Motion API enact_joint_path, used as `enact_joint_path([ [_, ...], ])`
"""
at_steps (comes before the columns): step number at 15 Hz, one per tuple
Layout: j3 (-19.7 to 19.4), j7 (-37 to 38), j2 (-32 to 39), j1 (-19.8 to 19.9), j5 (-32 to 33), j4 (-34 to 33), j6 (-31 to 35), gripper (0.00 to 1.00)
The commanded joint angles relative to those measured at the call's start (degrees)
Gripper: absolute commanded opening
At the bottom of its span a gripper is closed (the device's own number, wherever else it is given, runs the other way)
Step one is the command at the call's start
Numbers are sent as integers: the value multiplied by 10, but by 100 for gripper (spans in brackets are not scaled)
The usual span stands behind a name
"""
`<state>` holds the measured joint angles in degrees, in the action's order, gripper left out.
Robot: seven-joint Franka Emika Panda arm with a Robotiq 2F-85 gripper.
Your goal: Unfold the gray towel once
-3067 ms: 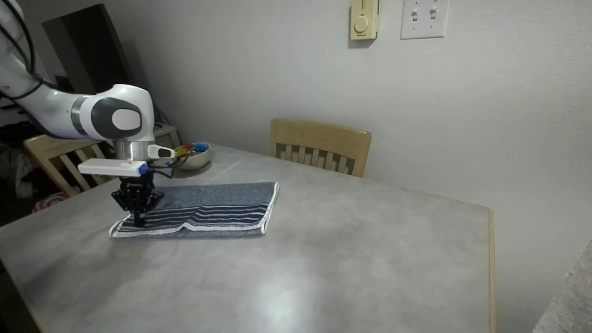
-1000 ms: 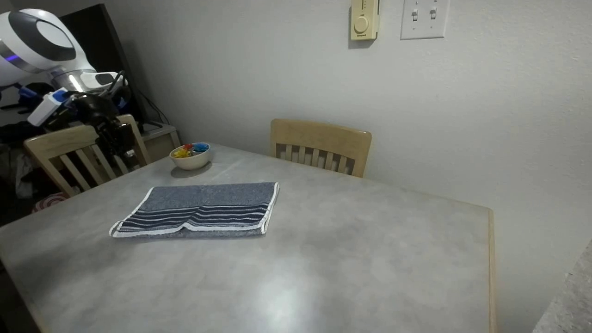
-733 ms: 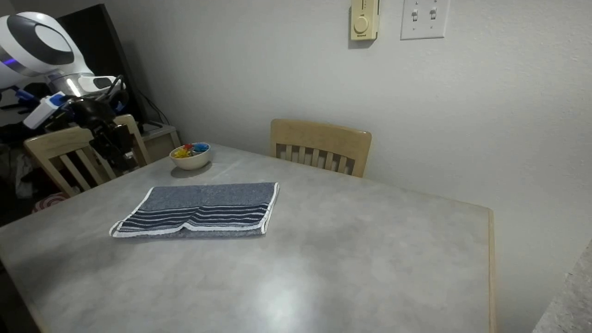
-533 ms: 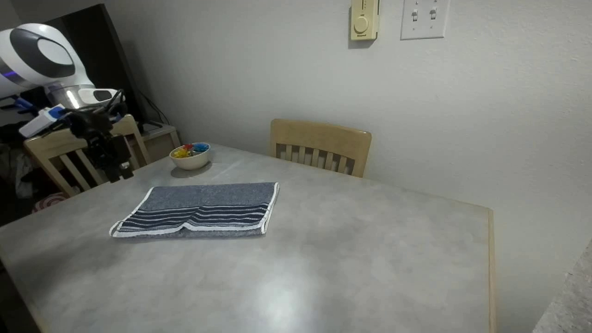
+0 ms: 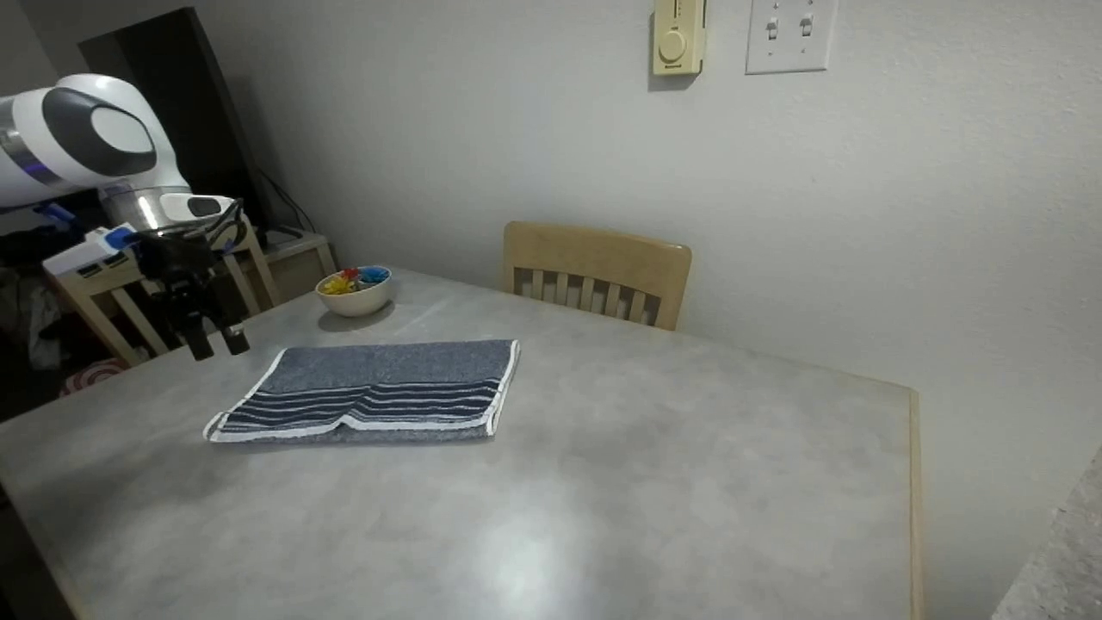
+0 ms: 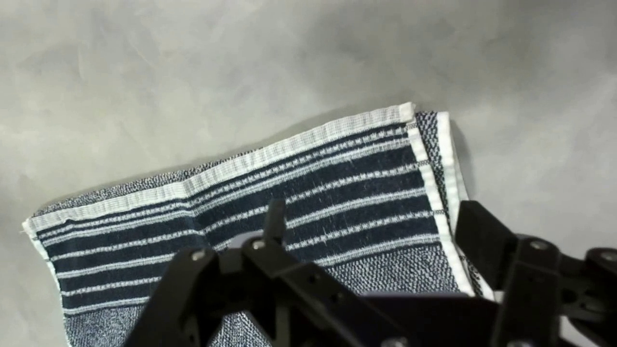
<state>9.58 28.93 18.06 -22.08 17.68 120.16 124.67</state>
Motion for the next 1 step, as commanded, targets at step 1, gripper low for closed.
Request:
enact_joint_path([
  [1,1,0,0,0,-1,-1,-1,90],
])
